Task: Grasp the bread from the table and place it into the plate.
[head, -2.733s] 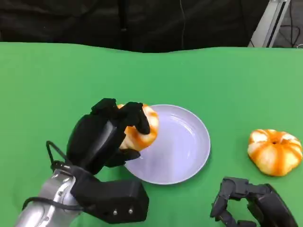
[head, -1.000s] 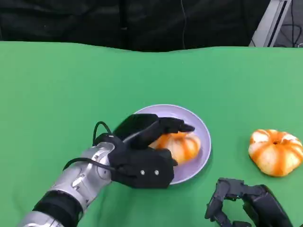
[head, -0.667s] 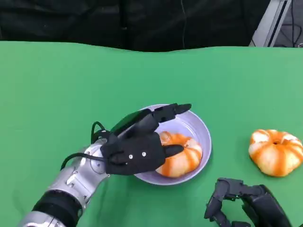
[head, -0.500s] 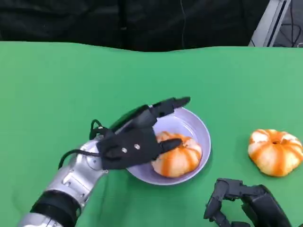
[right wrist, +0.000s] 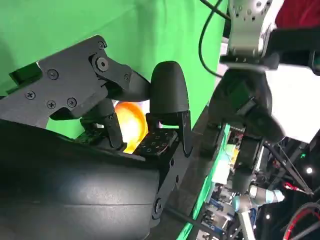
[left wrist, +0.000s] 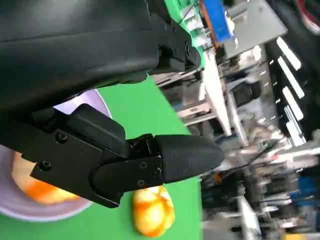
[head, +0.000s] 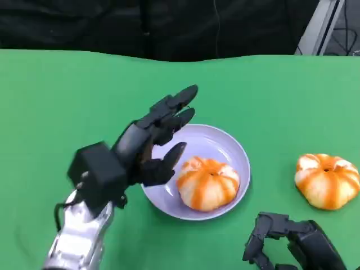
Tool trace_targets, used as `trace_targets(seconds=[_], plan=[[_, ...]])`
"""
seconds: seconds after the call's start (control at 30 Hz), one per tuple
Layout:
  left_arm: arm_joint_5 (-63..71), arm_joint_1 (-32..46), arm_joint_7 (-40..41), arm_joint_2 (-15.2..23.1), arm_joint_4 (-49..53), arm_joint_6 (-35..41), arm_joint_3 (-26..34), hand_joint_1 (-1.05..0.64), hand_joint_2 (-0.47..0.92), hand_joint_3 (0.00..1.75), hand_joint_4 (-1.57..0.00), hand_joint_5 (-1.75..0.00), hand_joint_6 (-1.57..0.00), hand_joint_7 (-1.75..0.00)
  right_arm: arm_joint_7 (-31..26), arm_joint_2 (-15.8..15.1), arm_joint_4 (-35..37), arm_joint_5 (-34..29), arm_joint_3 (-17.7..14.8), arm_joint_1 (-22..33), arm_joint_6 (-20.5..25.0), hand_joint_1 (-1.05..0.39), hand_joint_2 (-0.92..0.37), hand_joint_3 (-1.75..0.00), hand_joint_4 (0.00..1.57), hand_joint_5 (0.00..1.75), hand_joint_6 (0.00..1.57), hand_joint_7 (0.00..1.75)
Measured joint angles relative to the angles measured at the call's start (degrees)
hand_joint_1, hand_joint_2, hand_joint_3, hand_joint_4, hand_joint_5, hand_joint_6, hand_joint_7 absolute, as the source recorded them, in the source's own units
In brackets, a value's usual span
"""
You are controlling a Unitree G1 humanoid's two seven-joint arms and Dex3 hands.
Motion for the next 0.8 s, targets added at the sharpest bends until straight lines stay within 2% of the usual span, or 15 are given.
trace_targets(seconds=[0.3,0.5,0.8], plan=[[-9.71,10.51,-1.64,-1.75,-12.5,2.1,4.72,-0.89,0.92,0.57,-0.44,-0.06,-0.33,-0.03,0.2,-0.38,-0.42,0.08,0.01,0.03,0.31,-0.25,-0.62,-0.92,0.8,1.56,0.77,1.35],[-15.35,17.03,-4.22,-1.7,-17.31,2.27,7.53,-0.87,0.92,0.56,-0.48,-0.05,-0.37,-0.03,0.59,-0.51,-0.53,0.27,-0.02,0.01,0.84,-0.25,-0.63,-0.9,0.8,1.58,0.77,1.34],[-21.01,27.1,-10.71,-1.03,-21.72,3.07,8.28,-0.87,0.92,0.56,-0.5,-0.04,-0.37,-0.02,0.97,-0.63,-0.69,0.45,-0.28,0.01,0.88,-0.25,-0.63,-0.91,0.79,1.57,0.78,1.33]])
